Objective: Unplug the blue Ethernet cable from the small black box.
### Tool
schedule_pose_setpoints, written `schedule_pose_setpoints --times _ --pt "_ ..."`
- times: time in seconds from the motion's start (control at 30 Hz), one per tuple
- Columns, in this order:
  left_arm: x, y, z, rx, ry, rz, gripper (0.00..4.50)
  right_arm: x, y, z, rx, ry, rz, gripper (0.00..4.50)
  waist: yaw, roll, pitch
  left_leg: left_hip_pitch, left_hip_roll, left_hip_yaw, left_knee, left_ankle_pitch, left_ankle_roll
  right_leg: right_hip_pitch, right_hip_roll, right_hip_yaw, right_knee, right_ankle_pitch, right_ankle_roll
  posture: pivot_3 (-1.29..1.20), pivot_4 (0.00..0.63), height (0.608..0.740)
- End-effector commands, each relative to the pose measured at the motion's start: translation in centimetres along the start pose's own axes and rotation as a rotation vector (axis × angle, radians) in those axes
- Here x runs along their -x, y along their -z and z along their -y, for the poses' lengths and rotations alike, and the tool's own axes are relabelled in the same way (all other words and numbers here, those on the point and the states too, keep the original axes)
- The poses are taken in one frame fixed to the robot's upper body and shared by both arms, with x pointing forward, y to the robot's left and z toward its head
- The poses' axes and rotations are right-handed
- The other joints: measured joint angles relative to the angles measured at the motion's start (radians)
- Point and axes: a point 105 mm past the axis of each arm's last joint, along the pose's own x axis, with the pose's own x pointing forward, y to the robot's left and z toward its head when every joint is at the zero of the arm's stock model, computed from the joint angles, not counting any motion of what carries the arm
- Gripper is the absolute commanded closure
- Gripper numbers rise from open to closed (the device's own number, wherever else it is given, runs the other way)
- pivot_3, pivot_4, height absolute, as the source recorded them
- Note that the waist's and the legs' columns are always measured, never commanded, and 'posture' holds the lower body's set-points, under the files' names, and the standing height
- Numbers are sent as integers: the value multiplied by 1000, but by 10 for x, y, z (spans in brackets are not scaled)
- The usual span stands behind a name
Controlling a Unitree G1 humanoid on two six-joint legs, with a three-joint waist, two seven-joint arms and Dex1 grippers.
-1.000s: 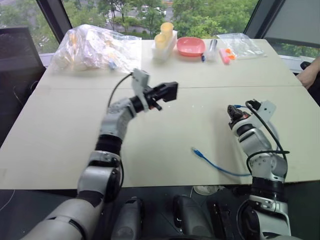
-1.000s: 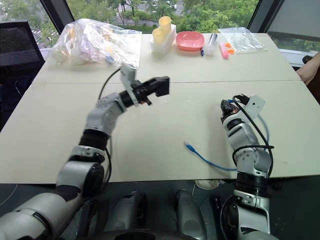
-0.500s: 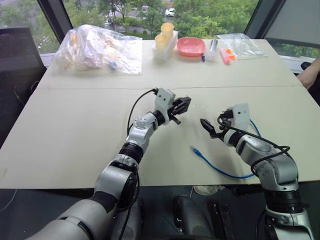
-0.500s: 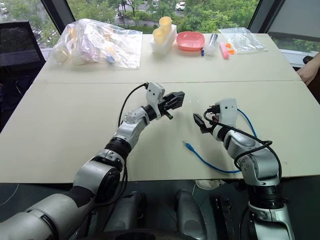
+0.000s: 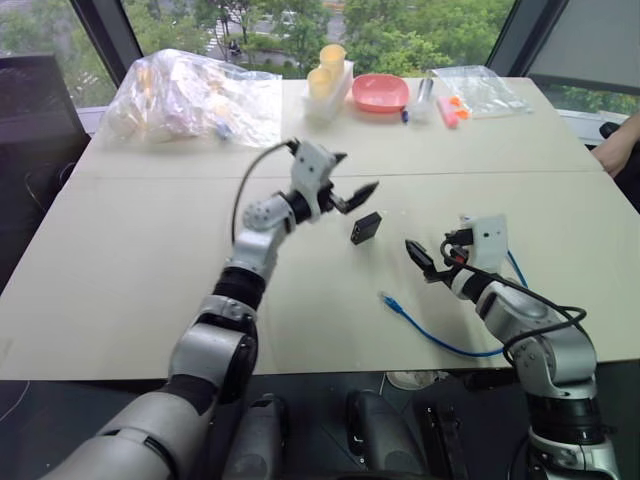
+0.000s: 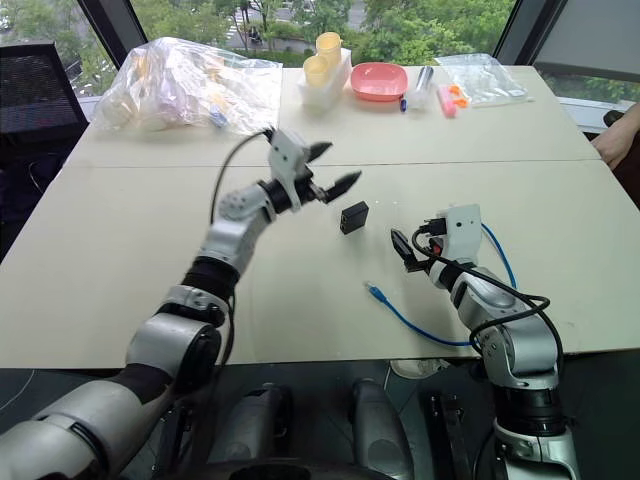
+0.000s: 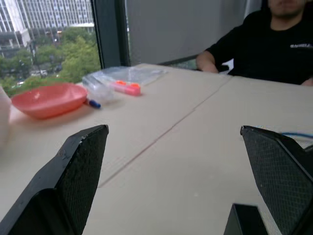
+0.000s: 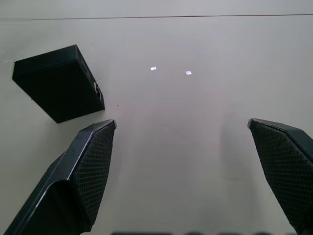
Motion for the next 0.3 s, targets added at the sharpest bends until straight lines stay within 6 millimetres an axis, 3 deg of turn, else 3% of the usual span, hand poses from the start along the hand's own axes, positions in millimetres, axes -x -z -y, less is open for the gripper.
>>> schedule_pose_setpoints --times 0.03,0.17,0.3 --pt "40 -21 -15 44 -13 -59 35 19 -29 -4 29 -79 144 0 -2 0 0 1 0 0 0 0 0 0 0 0 0 0 0 0 150 740" --pt "96 0 -18 115 -55 -211 35 37 -27 4 24 -120 177 0 -1 2 -1 4 1 0 -1 0 0 2 1 0 2 0 0 0 150 740" --pt "133 12 -9 142 -95 -294 35 44 -15 5 44 -155 144 0 5 0 0 3 3 0 1 0 0 2 0 0 1 -2 -4 0 150 740"
